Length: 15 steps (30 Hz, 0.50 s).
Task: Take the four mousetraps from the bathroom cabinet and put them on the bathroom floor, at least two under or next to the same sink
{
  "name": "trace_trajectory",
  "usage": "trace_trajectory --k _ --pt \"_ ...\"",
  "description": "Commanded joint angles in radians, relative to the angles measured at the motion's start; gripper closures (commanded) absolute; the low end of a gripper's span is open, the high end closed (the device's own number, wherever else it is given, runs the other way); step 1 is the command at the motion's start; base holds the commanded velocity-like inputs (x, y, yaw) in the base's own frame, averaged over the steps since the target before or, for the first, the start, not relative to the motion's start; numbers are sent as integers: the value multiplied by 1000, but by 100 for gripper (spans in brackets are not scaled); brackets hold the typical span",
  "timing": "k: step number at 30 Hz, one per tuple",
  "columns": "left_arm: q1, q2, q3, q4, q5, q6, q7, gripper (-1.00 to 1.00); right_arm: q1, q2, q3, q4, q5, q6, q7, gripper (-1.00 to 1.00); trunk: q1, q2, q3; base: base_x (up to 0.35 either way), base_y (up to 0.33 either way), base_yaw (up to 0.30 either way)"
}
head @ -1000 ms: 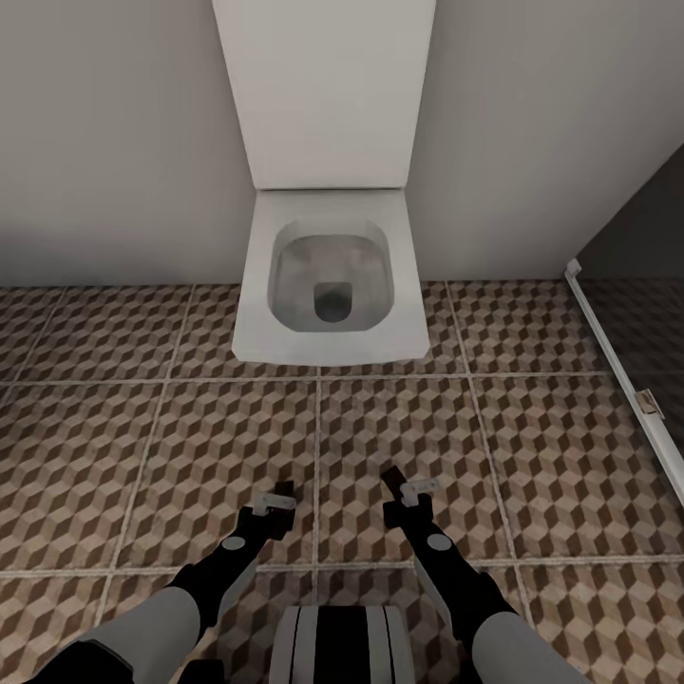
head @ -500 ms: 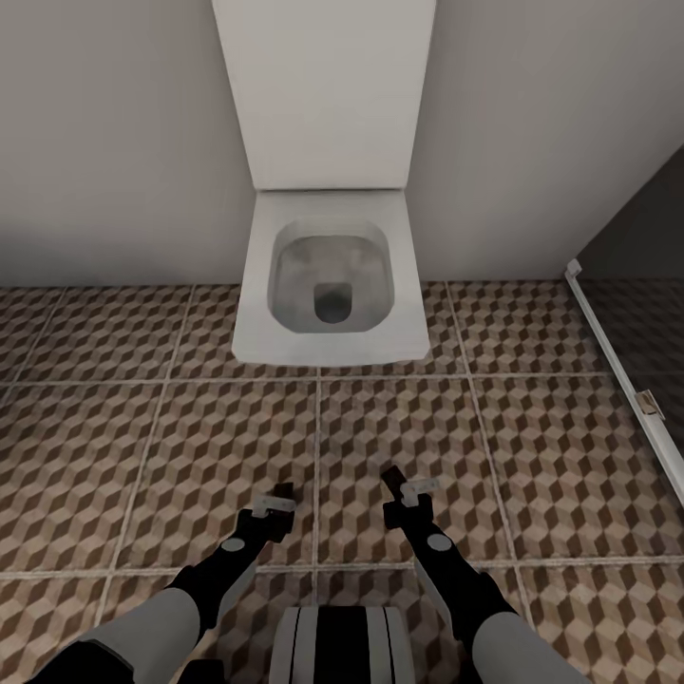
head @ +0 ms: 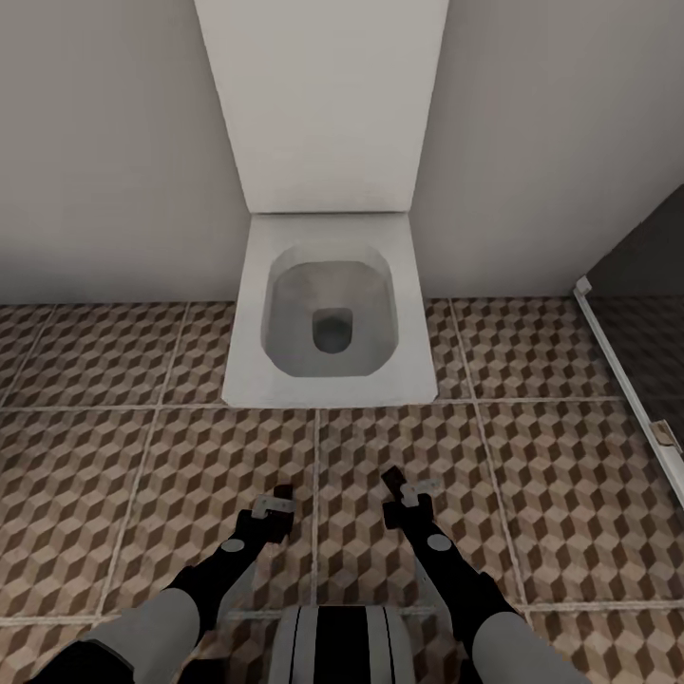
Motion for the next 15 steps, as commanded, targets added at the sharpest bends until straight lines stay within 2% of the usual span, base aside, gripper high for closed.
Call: trace_trajectory --k 1,7,15 --pt "-1 0 -9 1 7 -4 7 100 0 0 2 1 6 -2 -4 100 0 0 0 263 0 0" --pt "-1 0 -9 1 7 -4 7 100 0 0 3 1 6 -2 -3 100 0 0 0 206 0 0" --pt "-1 -1 -9 1 7 -4 7 100 0 2 3 4 7 -1 -4 100 0 0 0 30 0 0"
